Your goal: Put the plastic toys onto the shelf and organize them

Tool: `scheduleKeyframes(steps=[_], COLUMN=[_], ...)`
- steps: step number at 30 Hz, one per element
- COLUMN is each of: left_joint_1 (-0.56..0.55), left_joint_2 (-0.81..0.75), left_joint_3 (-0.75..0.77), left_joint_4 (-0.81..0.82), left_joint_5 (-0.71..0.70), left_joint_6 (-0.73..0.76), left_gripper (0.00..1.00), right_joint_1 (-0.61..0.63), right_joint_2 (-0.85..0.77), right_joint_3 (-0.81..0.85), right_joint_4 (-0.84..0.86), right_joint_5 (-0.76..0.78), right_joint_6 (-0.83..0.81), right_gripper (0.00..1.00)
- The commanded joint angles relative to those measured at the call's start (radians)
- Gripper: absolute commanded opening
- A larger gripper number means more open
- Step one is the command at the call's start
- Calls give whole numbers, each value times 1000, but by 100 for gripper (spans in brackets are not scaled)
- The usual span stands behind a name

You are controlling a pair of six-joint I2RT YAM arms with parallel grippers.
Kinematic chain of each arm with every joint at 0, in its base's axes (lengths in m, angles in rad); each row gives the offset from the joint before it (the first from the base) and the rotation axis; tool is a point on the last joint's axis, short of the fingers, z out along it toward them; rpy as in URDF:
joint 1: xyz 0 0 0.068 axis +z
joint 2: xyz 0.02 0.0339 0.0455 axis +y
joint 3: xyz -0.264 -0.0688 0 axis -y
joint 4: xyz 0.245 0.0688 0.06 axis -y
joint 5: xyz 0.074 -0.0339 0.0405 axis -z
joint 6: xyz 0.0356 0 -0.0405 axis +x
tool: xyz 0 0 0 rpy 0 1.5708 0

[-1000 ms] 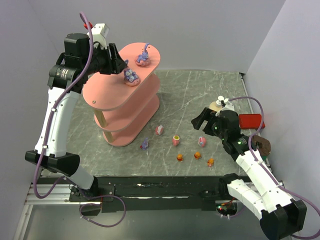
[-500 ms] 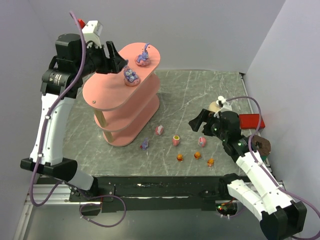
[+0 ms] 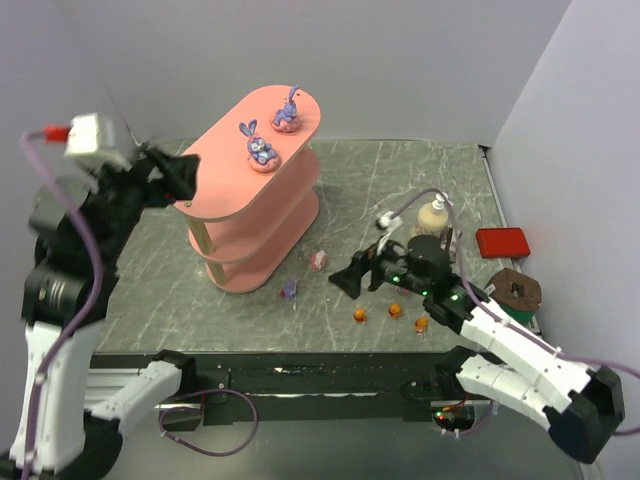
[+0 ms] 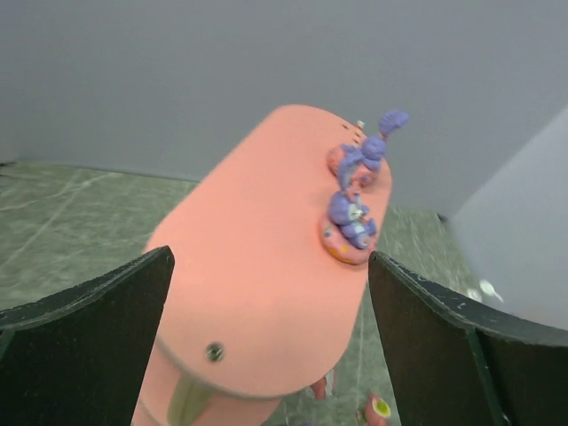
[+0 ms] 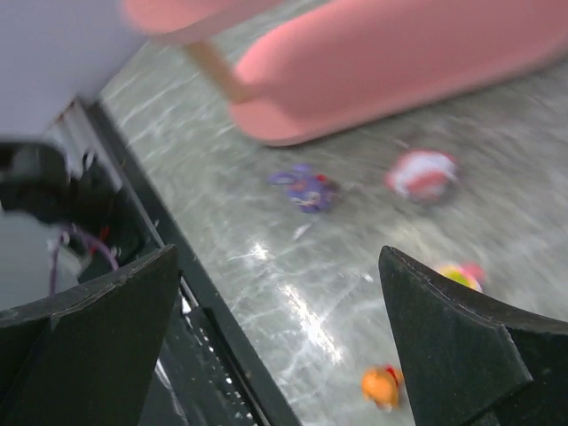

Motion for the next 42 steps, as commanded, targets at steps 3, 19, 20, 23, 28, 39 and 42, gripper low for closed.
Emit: scheduleKeyframes(steps=[3,19,20,23,28,39,42], left_joint_1=[0,2,2,2,2,2,2], left_joint_2=[-234,-366,-366,-354,-320,-303,-294], left_joint_3=[-257,-475,-484,-487,-480,-495,-498], left_joint_4=[195,341,350,361,349,363,364], left_joint_5=[-300,-459,-458,-438,-432,-446,-459], left_joint_6=[-37,-51,-50,-33,-24,-14,-13], left_gripper=[96,96,96,96,96,96,96], right_joint_1=[189,305,306,309,315,323,326], right_joint_2=[223,754,772,821,897,973,989], right_joint_3=[19,50,23,-30,-54,-74,-79], right_joint_4=[234,611,650,814,946,1112,1139], right_joint_5=[16,240,258,263,289,321,323], right_joint_6=[-216,-235,-238,-244,-242,-247,-238], right_gripper=[100,89,89,89,88,86,86])
